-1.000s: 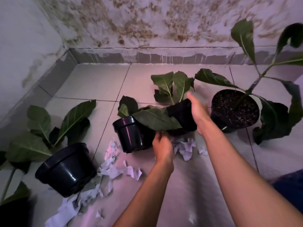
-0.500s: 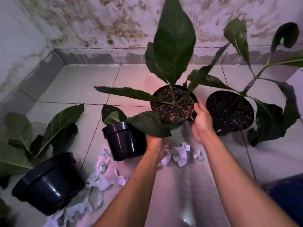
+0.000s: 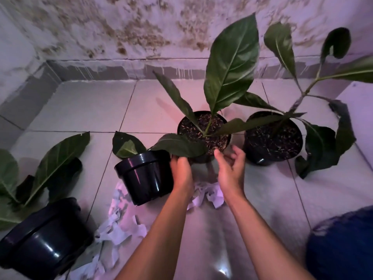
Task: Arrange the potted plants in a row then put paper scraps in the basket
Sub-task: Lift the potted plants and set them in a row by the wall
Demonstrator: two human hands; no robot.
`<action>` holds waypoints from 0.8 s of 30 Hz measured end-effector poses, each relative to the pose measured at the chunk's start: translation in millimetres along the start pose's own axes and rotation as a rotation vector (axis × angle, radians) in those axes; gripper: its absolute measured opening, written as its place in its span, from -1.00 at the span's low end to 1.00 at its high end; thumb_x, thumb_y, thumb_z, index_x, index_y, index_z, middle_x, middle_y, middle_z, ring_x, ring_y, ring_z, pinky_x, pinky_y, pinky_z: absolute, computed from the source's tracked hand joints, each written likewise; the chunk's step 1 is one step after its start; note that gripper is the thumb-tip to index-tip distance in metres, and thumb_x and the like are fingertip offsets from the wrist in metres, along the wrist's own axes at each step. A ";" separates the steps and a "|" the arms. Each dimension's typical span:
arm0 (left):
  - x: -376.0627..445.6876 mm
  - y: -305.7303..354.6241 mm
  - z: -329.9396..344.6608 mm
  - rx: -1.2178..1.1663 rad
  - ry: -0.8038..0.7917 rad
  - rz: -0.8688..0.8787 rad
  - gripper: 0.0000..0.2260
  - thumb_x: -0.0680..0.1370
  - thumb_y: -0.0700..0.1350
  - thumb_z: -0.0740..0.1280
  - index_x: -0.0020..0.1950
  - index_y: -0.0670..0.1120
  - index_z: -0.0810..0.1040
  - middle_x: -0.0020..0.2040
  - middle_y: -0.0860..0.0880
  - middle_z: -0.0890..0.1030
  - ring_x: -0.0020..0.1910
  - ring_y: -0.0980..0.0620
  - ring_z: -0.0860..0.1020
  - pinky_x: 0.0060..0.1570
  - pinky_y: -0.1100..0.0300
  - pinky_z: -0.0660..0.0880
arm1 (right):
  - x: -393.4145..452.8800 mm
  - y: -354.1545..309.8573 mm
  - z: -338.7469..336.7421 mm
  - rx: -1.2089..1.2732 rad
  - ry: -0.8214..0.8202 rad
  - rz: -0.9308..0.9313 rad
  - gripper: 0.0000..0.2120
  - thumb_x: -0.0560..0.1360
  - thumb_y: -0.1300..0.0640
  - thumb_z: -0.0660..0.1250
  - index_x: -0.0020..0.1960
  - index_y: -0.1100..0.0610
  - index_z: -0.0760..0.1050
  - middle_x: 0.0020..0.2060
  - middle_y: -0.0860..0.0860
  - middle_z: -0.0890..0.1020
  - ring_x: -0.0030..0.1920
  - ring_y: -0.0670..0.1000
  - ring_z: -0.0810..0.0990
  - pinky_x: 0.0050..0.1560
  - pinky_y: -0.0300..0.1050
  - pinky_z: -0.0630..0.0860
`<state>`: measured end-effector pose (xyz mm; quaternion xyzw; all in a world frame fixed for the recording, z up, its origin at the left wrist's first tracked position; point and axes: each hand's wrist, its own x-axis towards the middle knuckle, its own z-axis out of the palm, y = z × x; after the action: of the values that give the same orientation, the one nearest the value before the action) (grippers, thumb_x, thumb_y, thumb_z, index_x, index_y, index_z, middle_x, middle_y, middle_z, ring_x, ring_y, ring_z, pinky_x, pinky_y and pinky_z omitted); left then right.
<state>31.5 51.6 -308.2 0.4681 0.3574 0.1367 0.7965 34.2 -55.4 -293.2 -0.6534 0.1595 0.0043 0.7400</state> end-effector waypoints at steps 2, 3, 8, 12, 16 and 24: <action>-10.4 -1.1 -1.8 -0.049 -0.052 0.031 -0.65 0.46 -0.20 0.37 0.24 -0.04 0.64 0.29 -0.12 0.67 0.28 -0.06 0.62 0.35 0.03 0.51 | 10.6 -1.2 -3.7 -0.001 0.001 0.030 -0.50 0.54 0.11 0.48 0.41 0.12 0.40 0.27 0.10 0.58 0.27 0.08 0.59 0.29 -0.10 0.53; -13.7 -1.6 -1.9 -0.054 -0.068 0.037 -0.67 0.49 -0.28 0.35 0.21 -0.03 0.63 0.26 -0.12 0.67 0.26 -0.04 0.62 0.32 0.08 0.50 | 16.4 -6.3 -5.0 0.000 -0.018 0.051 -0.45 0.54 0.08 0.48 0.46 0.12 0.39 0.36 0.11 0.55 0.36 0.07 0.55 0.41 -0.03 0.47; -11.3 3.3 1.3 -0.021 -0.082 -0.015 -0.67 0.57 -0.27 0.29 0.27 0.02 0.58 0.26 -0.03 0.67 0.25 0.02 0.62 0.33 0.09 0.52 | 28.7 -19.9 -10.2 -0.018 -0.236 0.117 -0.45 0.59 0.15 0.41 0.55 0.05 0.37 0.41 0.02 0.57 0.30 -0.03 0.58 0.41 -0.08 0.48; -8.7 9.2 3.1 0.056 -0.017 -0.019 -0.74 0.49 -0.10 0.30 0.12 0.18 0.58 0.32 -0.02 0.64 0.32 -0.05 0.59 0.43 -0.05 0.47 | 11.9 -9.2 -11.5 -0.086 -0.228 0.063 -0.39 0.56 0.01 0.44 0.56 0.03 0.36 0.44 -0.01 0.55 0.41 -0.01 0.51 0.50 0.05 0.40; -9.8 13.5 2.7 0.113 -0.029 -0.013 -0.81 0.54 -0.03 0.30 0.12 0.19 0.58 0.33 0.02 0.63 0.31 0.03 0.58 0.41 0.02 0.47 | 8.4 -12.9 -15.7 -0.022 -0.197 -0.008 -0.32 0.54 -0.01 0.48 0.59 0.02 0.31 0.50 -0.13 0.44 0.49 -0.12 0.39 0.51 -0.12 0.30; -18.6 14.1 7.3 0.087 -0.082 -0.037 -0.73 0.57 -0.24 0.29 0.03 0.17 0.50 0.19 0.02 0.63 0.28 -0.03 0.57 0.33 0.07 0.47 | 16.9 -12.4 -16.1 0.039 -0.181 0.117 -0.45 0.53 -0.02 0.45 0.50 0.01 0.45 0.40 -0.02 0.58 0.43 0.02 0.51 0.53 0.18 0.37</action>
<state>25.2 44.0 -285.9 0.5007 0.3388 0.0872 0.7918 49.2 -76.2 -286.9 -0.6255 0.1298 0.1033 0.7624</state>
